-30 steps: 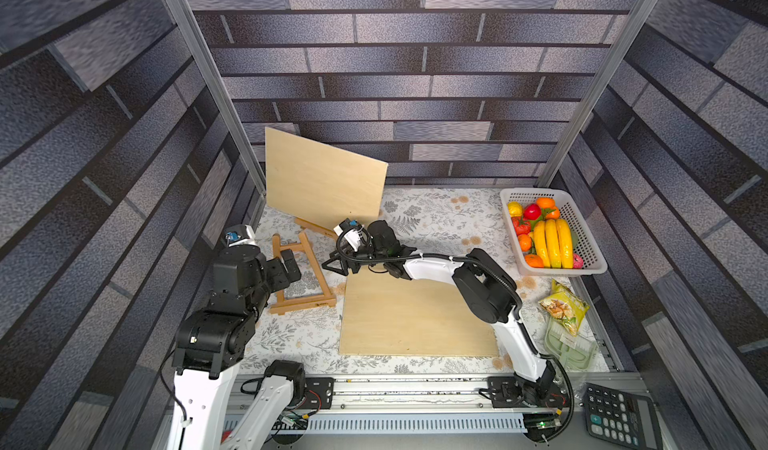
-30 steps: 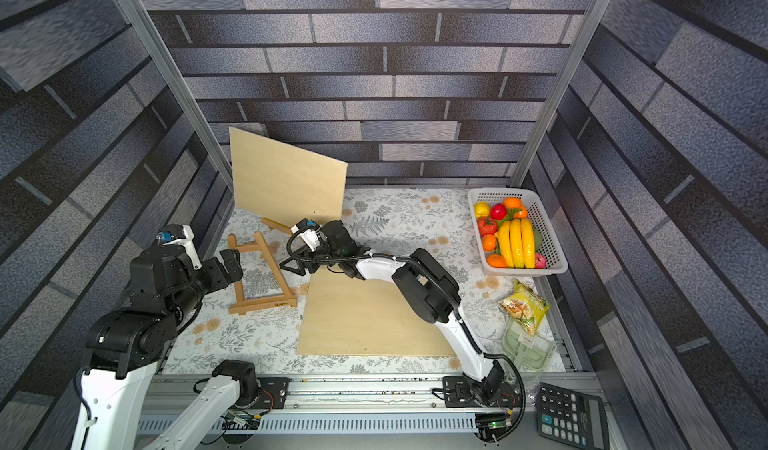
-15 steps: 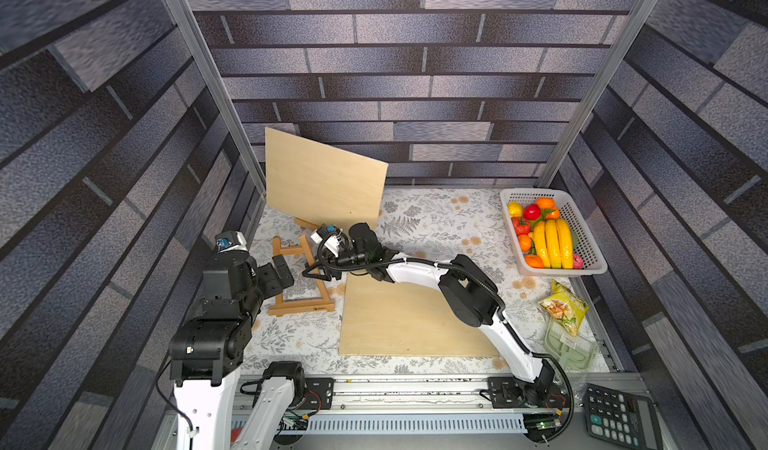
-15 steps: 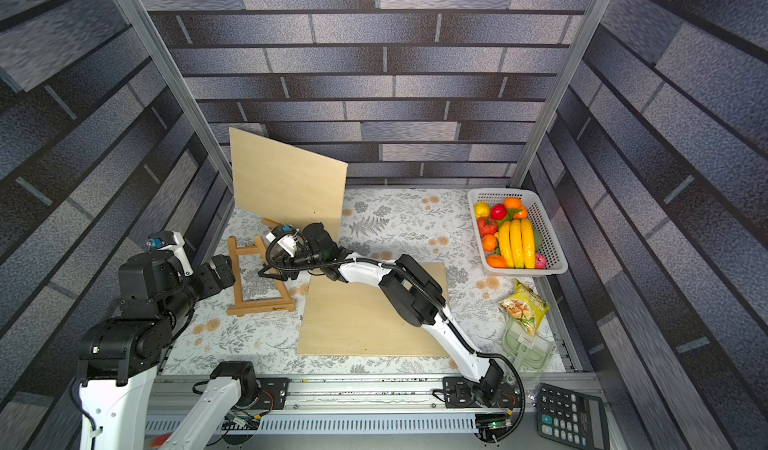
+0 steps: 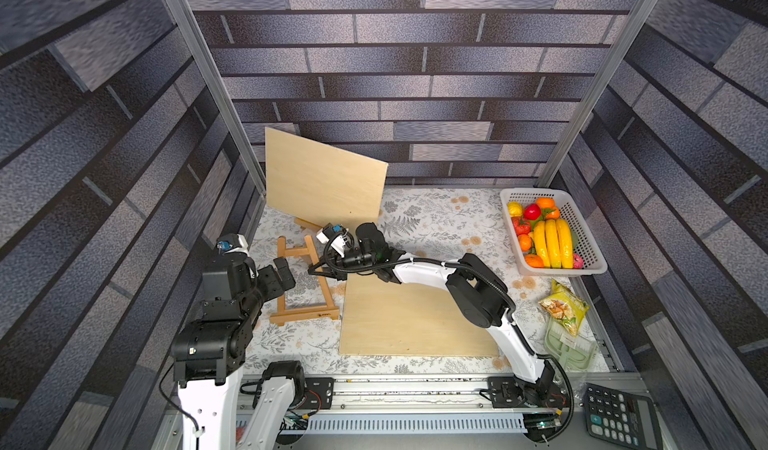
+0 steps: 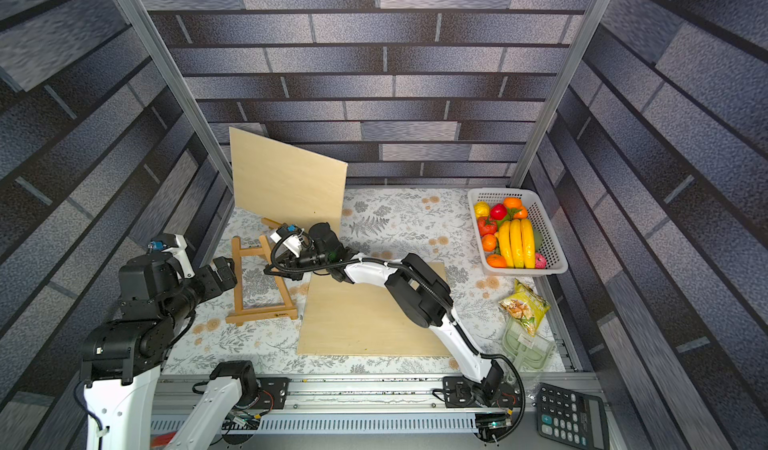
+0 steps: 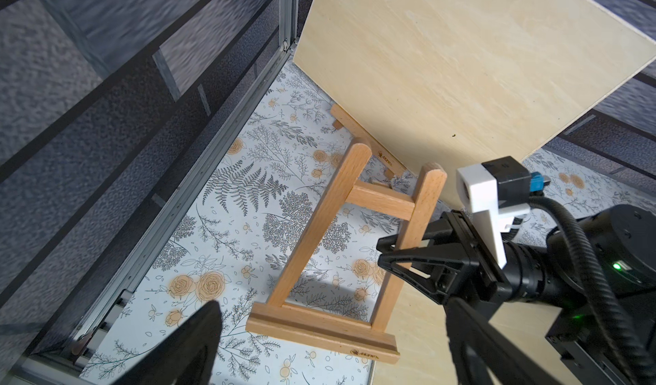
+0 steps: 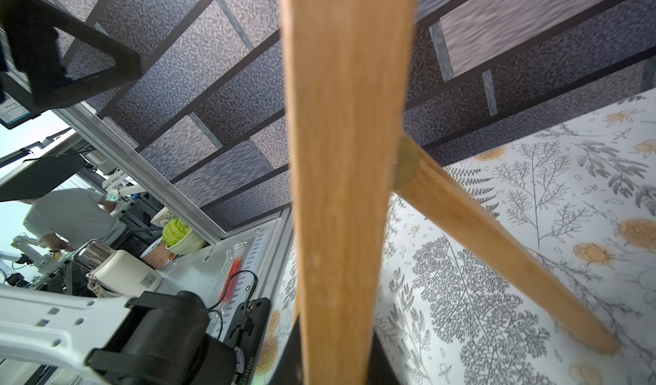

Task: Assemble the easel
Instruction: Pick up the easel at the center of the board, then place the easel at the center of the board.

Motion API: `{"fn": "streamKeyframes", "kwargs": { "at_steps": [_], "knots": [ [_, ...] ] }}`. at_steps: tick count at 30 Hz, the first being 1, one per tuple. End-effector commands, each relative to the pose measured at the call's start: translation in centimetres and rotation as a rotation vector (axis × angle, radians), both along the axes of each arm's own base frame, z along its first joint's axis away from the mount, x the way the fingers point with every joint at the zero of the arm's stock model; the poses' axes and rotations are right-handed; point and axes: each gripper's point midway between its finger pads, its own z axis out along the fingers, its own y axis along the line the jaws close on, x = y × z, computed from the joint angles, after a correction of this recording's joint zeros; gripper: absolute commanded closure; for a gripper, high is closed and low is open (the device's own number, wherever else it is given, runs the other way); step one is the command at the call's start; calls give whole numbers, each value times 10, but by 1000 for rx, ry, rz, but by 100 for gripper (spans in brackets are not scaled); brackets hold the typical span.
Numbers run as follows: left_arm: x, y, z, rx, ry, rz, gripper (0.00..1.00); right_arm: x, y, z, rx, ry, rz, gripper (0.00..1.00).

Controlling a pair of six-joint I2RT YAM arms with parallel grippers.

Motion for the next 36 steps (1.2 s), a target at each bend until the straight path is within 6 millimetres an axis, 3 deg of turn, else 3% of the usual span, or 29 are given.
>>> {"fn": "streamKeyframes", "kwargs": {
  "at_steps": [1,5,8,11,14,18,24,28,31,34,36],
  "knots": [
    [15,-3,3,-22,-23,-22,0,-18,-37,91,124,-118,-15,100],
    [29,-3,5,-68,-40,-22,0,-20,-90,104,79,-124,-101,100],
    [38,-4,5,-89,-56,-28,0,-16,-137,99,5,-143,-181,100],
    [43,-6,0,-115,-56,-28,0,-4,-184,94,-49,-147,-270,100],
    [47,-8,-6,-142,-39,-31,0,22,-230,79,-87,-120,-395,100],
    [54,-10,-11,-160,-16,-39,0,67,-275,60,-132,-92,-529,100],
    [63,-12,-12,-156,19,-53,0,162,-341,57,-33,-53,-770,100],
    [69,-13,-16,-149,53,-58,0,225,-361,77,-5,-127,-826,100],
    [74,-16,-19,-153,79,-61,0,277,-387,78,41,-129,-892,100],
    [80,-18,-20,-124,114,-75,0,314,-408,83,108,-146,-951,100],
    [83,-20,-20,-109,133,-83,0,334,-413,73,103,-156,-955,100]
  ]
}}
